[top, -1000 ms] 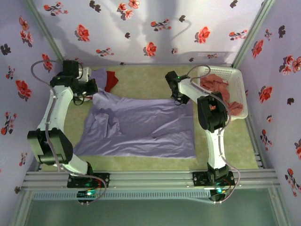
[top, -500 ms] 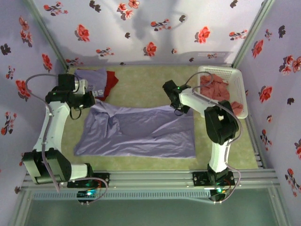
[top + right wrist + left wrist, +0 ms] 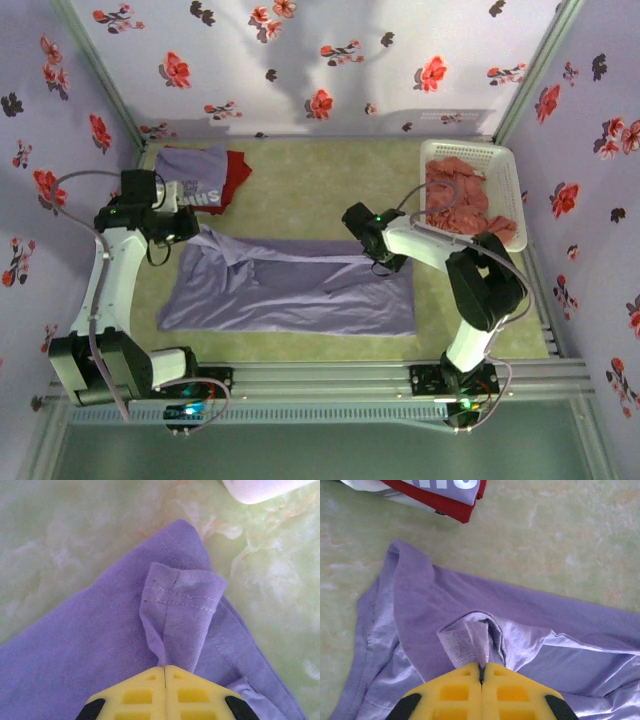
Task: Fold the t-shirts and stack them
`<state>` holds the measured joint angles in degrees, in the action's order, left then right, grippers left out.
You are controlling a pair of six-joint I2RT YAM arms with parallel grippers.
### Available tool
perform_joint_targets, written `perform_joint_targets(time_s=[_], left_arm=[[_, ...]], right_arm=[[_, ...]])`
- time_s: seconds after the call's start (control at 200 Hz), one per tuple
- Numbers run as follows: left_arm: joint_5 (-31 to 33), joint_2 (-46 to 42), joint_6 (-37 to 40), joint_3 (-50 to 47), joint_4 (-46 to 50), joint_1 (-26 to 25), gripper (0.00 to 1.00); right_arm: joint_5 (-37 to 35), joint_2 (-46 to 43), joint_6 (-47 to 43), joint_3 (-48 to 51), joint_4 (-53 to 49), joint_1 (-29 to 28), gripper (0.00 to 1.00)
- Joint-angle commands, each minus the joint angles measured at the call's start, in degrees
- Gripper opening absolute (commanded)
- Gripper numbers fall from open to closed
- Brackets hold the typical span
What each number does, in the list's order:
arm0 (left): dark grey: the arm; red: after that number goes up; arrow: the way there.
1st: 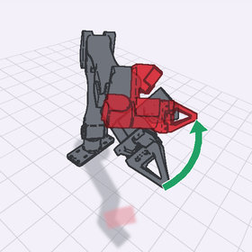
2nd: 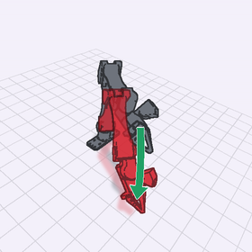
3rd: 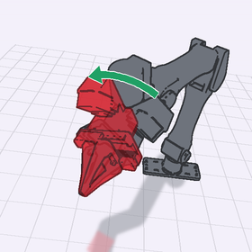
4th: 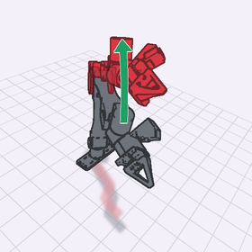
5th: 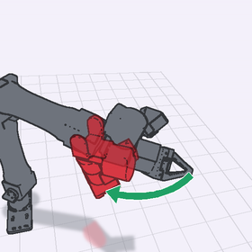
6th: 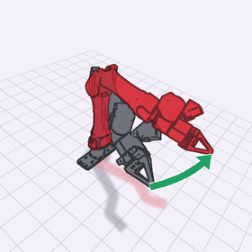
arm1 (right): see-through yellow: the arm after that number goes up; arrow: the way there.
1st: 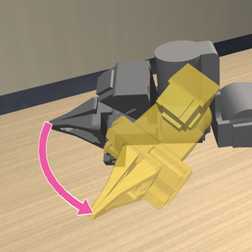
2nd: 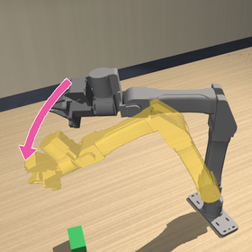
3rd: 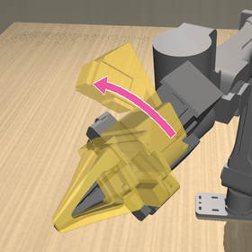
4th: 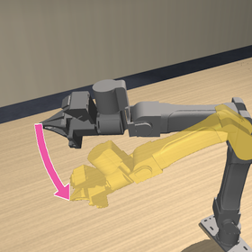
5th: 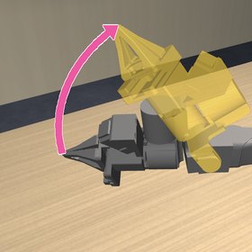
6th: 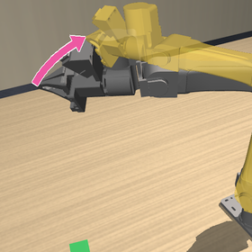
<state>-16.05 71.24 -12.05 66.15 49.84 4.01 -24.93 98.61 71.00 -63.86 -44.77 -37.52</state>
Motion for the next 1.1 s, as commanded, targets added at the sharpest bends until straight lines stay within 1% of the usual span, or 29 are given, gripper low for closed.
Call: perform_joint_targets(time_s=[0.0,0.075,0.12,0.34,0.495,0.57,0.645,0.705,0.78,0.885,1.005,1.055,1.095], left_arm=[[0.42,-1.37,-0.37,2.08,2.35,1.08,0.0],[0.36,-1.28,-0.73,3.34,2.36,1.67,0.0],[0.3,-1.24,-1.11,3.46,4.0,1.98,0.0],[-0.57,-1.11,-2.17,0.64,4.55,2.21,0.0],[0.68,-0.93,-3.08,-0.84,5.19,2.73,0.0],[0.81,-0.62,-3.07,-1.11,5.65,3.4,0.0],[0.46,-0.66,-2.88,-1.5,6.14,3.55,0.0],[0.08,-0.91,-2.69,-2.02,6.65,3.63,0.0],[0.05,-1.56,-2.6,-3.28,6.68,3.81,0.0],[-0.16,-2.15,-2.64,-4.85,6.59,4.07,0.0],[-0.44,-2.01,-3.25,-5.51,6.39,4.21,0.0],[-0.51,-1.7,-3.63,-5.51,6.48,4.21,0.0],[-0.73,-1.48,-4.11,-5.35,6.79,4.21,0.0]], right_arm=[[-2.49,-3.58,2.69,1.36,-1.31,-1.01,0.0],[-2.49,-4.83,2.87,2.44,-1.66,-1.35,0.0],[-2.03,-5.4,3.0,3.39,-1.33,-1.48,0.0],[1.27,-7.25,4.05,6.41,-0.51,-2.88,0.0],[3.94,-7.65,6.0,9.91,2.38,-4.33,0.03],[4.82,-7.59,6.31,10.4,2.0,-5.21,0.1],[4.85,-8.7,9.12,11.41,-0.02,-5.87,0.24],[4.02,-11.99,10.45,13.75,0.92,-6.5,0.35],[3.45,-15.97,11.77,16.06,2.03,-6.63,0.43],[1.55,-20.32,11.85,16.75,-0.09,-6.77,0.47],[-2.42,-22.37,8.31,15.77,-2.14,-5.81,0.5],[-1.5,-22.09,5.11,14.97,-1.32,-4.69,0.5],[0.69,-21.18,2.34,14.29,-0.19,-3.43,0.51]])
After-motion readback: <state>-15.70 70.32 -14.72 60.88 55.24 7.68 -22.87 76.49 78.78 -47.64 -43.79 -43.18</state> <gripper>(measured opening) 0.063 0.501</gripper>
